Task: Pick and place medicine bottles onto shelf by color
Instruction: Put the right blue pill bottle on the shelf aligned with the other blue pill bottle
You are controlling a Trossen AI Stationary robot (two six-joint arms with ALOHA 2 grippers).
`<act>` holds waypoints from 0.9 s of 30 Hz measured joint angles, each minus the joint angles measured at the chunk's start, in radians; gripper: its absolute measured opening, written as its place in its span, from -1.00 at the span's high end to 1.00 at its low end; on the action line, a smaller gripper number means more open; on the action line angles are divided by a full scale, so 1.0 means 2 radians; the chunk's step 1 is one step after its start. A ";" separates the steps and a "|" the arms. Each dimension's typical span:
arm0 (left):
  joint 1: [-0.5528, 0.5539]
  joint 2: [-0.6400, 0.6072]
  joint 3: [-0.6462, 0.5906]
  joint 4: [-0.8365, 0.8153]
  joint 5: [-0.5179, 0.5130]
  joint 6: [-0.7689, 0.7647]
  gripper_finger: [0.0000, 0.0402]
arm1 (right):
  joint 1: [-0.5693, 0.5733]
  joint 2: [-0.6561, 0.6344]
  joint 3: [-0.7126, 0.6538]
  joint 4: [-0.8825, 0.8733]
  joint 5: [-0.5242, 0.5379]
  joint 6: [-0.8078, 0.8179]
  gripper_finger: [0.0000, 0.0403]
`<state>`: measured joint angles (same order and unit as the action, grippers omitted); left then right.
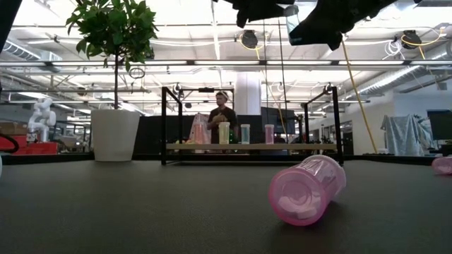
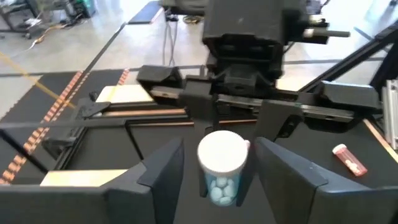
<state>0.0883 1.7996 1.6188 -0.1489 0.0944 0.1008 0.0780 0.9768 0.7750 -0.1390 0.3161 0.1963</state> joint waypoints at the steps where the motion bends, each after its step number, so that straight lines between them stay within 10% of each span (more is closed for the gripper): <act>1: 0.001 0.000 0.000 0.000 0.007 0.005 0.05 | 0.000 0.000 0.000 0.000 0.001 0.000 0.48; 27: 0.015 0.017 0.000 0.024 0.049 -0.037 0.16 | 0.000 0.000 0.000 0.000 0.001 0.000 0.48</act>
<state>0.1184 1.8343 1.6196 -0.1017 0.1932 0.0271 0.0780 0.9768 0.7746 -0.1390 0.3176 0.1970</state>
